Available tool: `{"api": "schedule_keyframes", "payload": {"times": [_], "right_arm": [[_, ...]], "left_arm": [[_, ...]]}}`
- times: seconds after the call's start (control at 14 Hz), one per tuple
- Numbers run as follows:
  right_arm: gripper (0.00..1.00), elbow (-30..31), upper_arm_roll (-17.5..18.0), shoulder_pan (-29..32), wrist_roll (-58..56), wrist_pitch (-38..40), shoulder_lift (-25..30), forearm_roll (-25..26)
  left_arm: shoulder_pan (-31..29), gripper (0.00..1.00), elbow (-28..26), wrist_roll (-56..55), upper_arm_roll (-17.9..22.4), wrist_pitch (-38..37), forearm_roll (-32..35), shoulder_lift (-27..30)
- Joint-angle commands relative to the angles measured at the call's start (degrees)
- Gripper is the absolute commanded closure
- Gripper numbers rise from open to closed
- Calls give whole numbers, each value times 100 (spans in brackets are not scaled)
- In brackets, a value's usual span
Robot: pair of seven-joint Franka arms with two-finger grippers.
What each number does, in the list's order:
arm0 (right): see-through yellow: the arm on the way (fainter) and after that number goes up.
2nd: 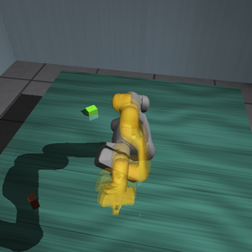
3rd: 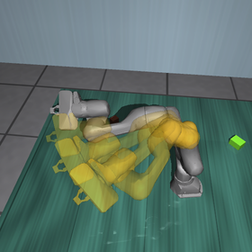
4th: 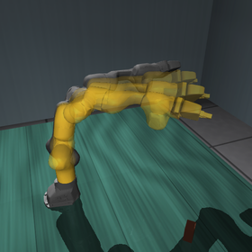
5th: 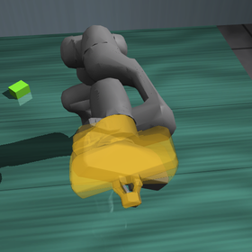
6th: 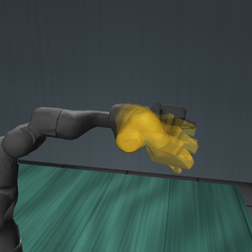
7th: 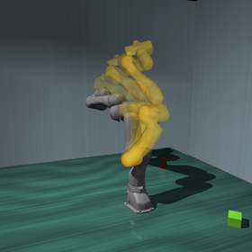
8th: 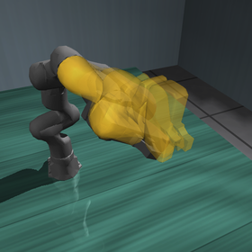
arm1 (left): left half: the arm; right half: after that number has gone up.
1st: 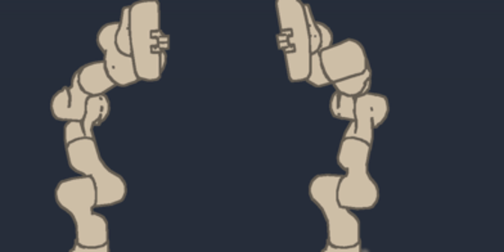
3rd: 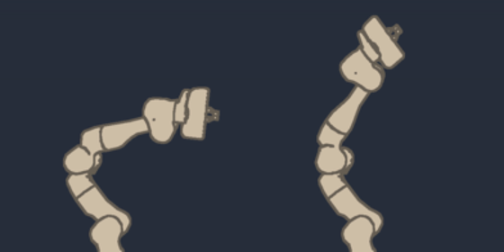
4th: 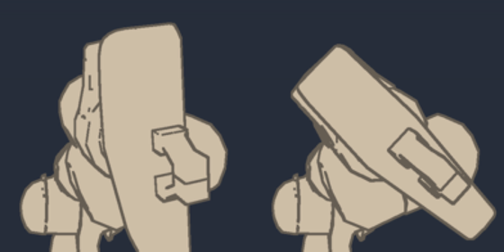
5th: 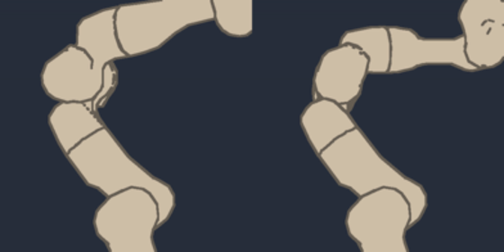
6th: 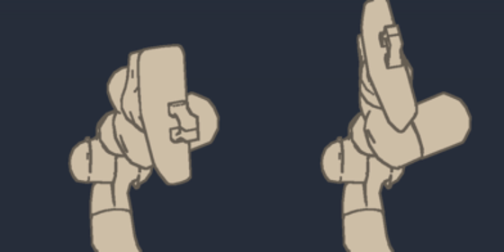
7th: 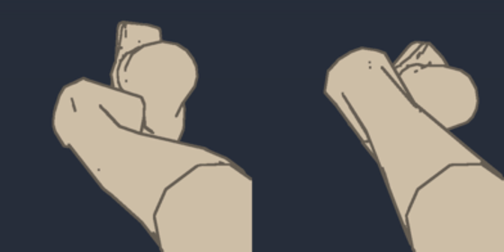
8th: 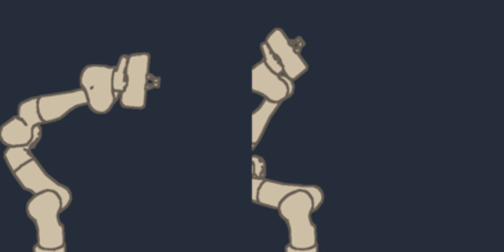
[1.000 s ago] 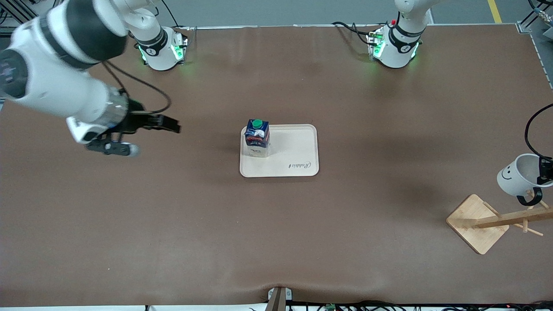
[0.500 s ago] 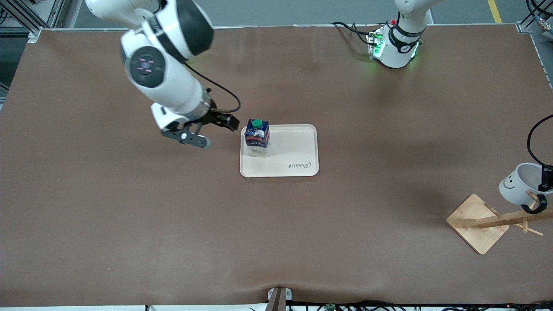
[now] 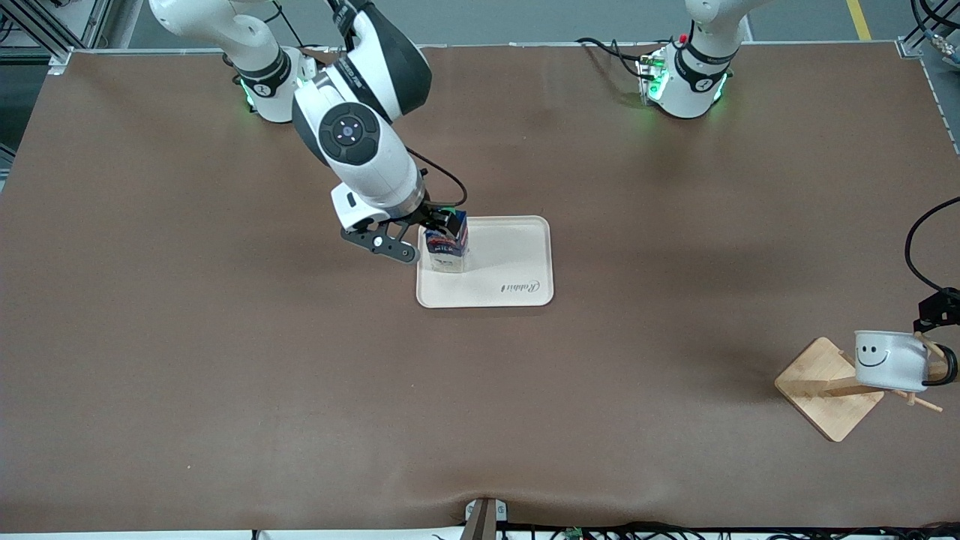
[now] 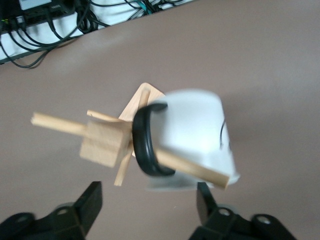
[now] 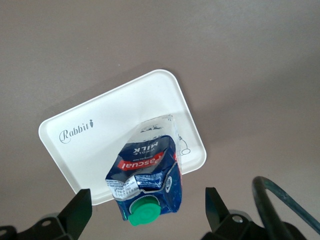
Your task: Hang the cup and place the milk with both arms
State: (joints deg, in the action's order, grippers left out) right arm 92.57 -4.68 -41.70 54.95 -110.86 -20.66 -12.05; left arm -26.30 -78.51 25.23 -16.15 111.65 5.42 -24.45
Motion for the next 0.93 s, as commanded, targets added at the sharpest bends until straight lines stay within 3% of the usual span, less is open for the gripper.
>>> {"api": "schedule_keyframes", "payload": {"times": [0.0, 0.36, 0.57, 0.64, 0.71, 0.79, 0.86], "right_arm": [[0, 121, -60, -163, 156, -252, -17, 89], [0, 209, -68, -417, 156, -313, -271, 141], [0, 919, -77, -629, 200, -1347, -271, 168], [13, 1017, -77, -620, 322, -1421, -271, 168], [66, 1026, -77, -620, 367, -1386, -254, 168], [100, 940, -77, -568, 446, -1221, -219, 90], [100, 765, -103, -559, 673, -854, -219, 98]], "left_arm": [[151, 0, -41, -763, -46, -476, 12, 396], [178, 0, -59, -1897, -326, -1345, 12, 941], [178, 0, -50, -2180, -503, -1680, 12, 1187], [169, 0, -33, -2198, -607, -1768, 3, 1223], [169, 0, -32, -2207, -704, -1830, 3, 1310], [169, 0, -41, -2303, -801, -1848, 3, 1390], [169, 0, -41, -2365, -880, -1883, -14, 1434]]}}
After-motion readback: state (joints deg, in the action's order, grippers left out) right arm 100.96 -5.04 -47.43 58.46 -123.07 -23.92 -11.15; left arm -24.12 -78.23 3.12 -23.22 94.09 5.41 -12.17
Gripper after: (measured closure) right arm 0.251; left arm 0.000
